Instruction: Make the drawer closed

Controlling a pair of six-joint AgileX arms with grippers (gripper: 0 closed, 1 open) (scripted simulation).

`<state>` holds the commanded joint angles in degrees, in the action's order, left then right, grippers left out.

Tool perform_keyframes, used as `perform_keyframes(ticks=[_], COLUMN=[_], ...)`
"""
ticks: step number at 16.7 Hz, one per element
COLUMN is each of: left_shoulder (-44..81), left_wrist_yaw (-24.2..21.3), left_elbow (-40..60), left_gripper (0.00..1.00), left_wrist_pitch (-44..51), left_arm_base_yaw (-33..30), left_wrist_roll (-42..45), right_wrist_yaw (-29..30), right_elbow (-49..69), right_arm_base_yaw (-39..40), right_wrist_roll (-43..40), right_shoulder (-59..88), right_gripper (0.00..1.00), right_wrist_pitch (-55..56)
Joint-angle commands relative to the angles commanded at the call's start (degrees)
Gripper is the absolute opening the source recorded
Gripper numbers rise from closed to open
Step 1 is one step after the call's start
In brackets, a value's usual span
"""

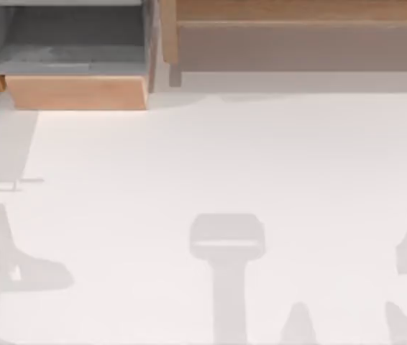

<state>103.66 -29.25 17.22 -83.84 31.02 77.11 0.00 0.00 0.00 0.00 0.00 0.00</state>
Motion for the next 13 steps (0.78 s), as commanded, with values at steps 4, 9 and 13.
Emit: perform_keyframes(ticks=[4,9,13], left_shoulder=[8.4,10.4,10.6], left_wrist_yaw=[-11.9,-14.4,-13.6], left_elbow=[5.9,7.9,8.6], left_gripper=[1.0,1.0,1.0], left_wrist_pitch=[-3.7,-4.4,-3.9], left_arm_base_yaw=[8.3,10.2,9.4], left_wrist_roll=[11.6,14.0,14.0], right_wrist_yaw=[0.0,0.0,0.0], right_elbow=[0.0,0.0,0.0], right_arm_base_yaw=[0.0,0.0,0.0], right_wrist_roll=[0.0,0.0,0.0], right_shoulder=[0.0,0.0,0.0], right_gripper=[1.0,1.0,1.0], right_wrist_pitch=[0.0,0.0,0.0])
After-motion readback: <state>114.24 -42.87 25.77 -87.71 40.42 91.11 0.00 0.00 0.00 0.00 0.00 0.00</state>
